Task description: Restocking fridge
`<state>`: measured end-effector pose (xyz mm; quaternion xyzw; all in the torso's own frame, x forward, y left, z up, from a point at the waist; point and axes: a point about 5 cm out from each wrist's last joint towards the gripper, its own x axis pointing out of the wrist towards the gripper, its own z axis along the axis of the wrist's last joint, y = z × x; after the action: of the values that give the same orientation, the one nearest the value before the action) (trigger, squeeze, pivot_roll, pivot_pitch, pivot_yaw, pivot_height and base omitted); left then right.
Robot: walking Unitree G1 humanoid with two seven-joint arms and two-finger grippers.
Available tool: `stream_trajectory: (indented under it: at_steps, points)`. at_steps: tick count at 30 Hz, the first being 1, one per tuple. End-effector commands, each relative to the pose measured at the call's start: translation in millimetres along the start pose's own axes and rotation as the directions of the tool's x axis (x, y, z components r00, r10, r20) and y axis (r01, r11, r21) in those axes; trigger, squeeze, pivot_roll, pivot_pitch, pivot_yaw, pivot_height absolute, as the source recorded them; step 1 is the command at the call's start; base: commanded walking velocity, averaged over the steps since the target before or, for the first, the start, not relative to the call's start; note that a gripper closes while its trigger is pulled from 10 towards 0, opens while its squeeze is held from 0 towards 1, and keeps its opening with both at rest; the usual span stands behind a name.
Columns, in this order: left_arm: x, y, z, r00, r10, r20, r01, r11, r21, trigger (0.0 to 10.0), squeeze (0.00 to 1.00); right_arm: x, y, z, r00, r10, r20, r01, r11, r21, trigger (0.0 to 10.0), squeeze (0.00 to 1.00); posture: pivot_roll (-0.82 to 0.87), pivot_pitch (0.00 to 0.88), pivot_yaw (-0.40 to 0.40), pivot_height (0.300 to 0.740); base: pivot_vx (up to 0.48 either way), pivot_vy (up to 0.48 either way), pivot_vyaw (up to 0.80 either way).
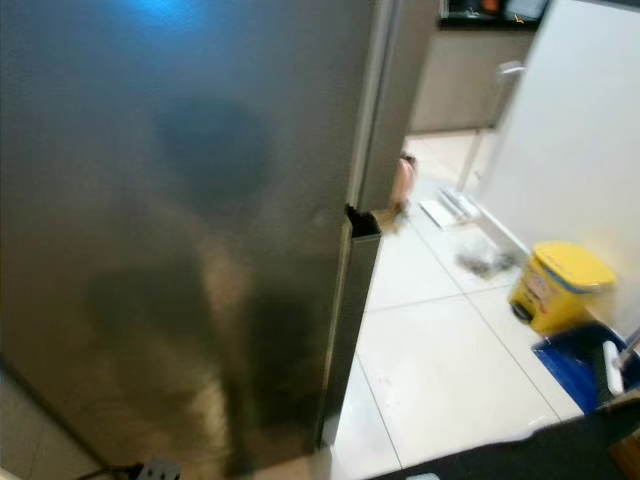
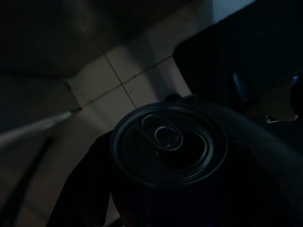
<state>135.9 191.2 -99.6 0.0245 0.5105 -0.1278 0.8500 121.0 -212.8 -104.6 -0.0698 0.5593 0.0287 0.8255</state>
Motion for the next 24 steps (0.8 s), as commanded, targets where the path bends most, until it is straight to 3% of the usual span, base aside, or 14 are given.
stream_trajectory:
  at_steps: [1,10,24]
  points:
    - [1.1,-5.8,-2.0,1.0,-0.025,-0.001,0.025,1.0,-0.013,10.0,0.0,-0.2,4.1,-6.6,1.0,0.017,-0.022,-0.017,1.0,0.011,10.0,0.0,0.05,0.0,0.007,0.74,0.0,0.0,-0.8]
    - [0.9,-4.8,-1.7,1.0,-0.022,-0.001,0.022,1.0,-0.005,10.0,0.0,-0.3,2.9,-4.3,1.0,0.016,-0.003,-0.016,1.0,0.004,10.0,0.0,0.04,0.0,0.006,0.74,0.0,0.0,-0.8]
    - [0.7,-5.5,-2.9,1.0,-0.022,-0.002,0.022,1.0,-0.005,10.0,0.0,-0.9,-10.5,14.8,0.996,-0.021,0.085,0.017,0.999,0.044,10.0,0.0,0.04,0.0,0.01,0.74,0.0,0.0,0.0]
